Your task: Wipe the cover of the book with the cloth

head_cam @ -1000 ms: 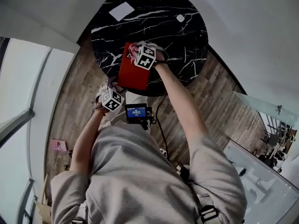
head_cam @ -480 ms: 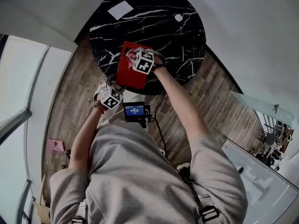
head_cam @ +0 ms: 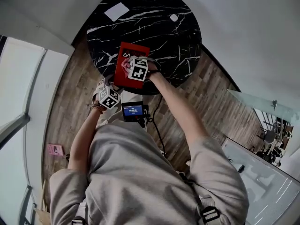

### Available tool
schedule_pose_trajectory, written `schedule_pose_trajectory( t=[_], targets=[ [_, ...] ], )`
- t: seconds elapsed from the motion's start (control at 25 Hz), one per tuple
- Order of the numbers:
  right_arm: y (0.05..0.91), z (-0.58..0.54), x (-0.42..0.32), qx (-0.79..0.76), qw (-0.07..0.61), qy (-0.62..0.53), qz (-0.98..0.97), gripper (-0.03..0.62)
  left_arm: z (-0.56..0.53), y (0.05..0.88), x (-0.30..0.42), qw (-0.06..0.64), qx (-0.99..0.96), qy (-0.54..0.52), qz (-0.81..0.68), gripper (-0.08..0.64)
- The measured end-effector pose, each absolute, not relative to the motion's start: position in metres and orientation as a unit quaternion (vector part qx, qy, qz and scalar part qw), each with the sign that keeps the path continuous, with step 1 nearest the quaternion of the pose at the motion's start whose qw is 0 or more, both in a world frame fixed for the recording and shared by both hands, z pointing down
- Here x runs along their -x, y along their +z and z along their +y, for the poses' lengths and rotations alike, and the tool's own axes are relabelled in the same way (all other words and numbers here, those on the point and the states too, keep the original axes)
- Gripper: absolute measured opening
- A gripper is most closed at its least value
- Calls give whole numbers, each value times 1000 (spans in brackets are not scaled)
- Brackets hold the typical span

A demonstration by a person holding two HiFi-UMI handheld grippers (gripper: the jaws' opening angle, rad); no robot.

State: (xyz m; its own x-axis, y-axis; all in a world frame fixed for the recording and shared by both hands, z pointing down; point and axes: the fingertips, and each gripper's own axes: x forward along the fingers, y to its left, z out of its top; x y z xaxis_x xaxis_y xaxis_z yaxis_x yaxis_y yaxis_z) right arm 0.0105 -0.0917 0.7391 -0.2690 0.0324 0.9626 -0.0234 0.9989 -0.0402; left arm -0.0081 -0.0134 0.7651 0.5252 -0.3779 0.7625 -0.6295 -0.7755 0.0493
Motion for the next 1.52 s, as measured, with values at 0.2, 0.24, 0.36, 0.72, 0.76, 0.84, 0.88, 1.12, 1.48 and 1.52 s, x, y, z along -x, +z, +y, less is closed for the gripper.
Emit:
schedule_pose_trajectory(
  t=[0.2, 0.24, 0.36, 0.72, 0.76, 0.84, 0.88, 1.12, 1.48, 1.52],
  targets=[
    [738, -74, -8, 22, 607, 34, -794, 91, -14, 763, 7, 163, -859, 389, -290, 362],
    [738, -71, -7, 26, 608, 35, -793, 91, -14, 763, 7, 163, -859, 389, -289, 362],
    [738, -58, -4, 43, 608, 42, -792, 91, -15, 765, 7, 162, -860, 389, -287, 365],
    [739, -30, 0, 69, 603, 55, -793, 89, -17, 767, 5, 160, -864, 385, -283, 373],
    [740, -25, 4, 73, 600, 57, -795, 89, -14, 768, 8, 160, -863, 387, -283, 374],
    [738, -17, 10, 80, 591, 63, -800, 89, -12, 768, 13, 163, -860, 391, -284, 374],
    [736, -16, 10, 81, 589, 65, -802, 89, -14, 766, 12, 163, -860, 391, -285, 376],
    [734, -3, 9, 85, 570, 118, -809, 90, -15, 764, 7, 160, -863, 388, -282, 376],
    [687, -70, 19, 69, 488, 141, -858, 91, -15, 766, 20, 180, -852, 391, -297, 371],
    [684, -88, 21, 47, 481, 131, -865, 91, -14, 765, 22, 183, -851, 390, -300, 371]
  ],
)
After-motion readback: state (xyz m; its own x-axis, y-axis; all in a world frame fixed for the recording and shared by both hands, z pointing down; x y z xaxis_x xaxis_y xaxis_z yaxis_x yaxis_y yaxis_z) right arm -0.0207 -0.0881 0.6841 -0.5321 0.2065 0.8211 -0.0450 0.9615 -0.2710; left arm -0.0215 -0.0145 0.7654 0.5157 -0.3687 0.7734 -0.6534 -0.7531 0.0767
